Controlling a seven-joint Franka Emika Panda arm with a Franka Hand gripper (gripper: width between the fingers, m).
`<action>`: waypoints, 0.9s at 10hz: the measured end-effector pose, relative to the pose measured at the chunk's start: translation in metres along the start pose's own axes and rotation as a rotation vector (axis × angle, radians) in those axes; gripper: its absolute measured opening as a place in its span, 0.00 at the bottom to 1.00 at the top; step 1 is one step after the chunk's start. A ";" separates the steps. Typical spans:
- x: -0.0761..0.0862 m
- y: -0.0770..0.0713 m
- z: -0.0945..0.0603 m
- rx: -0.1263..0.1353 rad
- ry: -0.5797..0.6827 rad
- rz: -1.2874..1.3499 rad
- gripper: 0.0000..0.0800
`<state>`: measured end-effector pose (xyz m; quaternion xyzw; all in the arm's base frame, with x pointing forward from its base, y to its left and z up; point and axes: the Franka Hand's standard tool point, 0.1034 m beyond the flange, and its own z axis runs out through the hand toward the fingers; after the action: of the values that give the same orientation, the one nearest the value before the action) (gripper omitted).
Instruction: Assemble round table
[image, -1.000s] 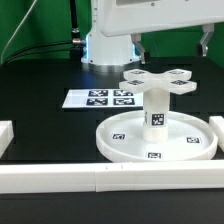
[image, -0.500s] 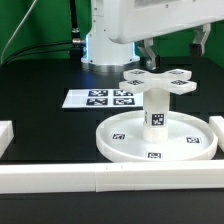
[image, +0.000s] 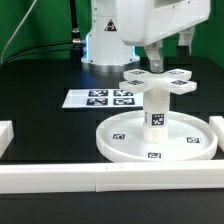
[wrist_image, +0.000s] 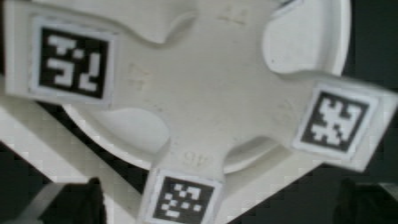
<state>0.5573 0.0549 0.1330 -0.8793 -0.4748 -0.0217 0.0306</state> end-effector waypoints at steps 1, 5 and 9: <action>-0.005 -0.001 0.001 0.016 -0.009 -0.098 0.81; -0.010 0.003 0.001 0.010 -0.019 -0.320 0.81; -0.027 0.000 0.014 -0.011 -0.016 -0.426 0.81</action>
Offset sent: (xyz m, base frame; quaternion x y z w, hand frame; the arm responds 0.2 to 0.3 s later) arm 0.0000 0.0000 0.0000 0.0000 0.0000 -0.1296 0.9916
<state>0.5425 0.0341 0.1175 -0.7593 -0.6501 -0.0231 0.0169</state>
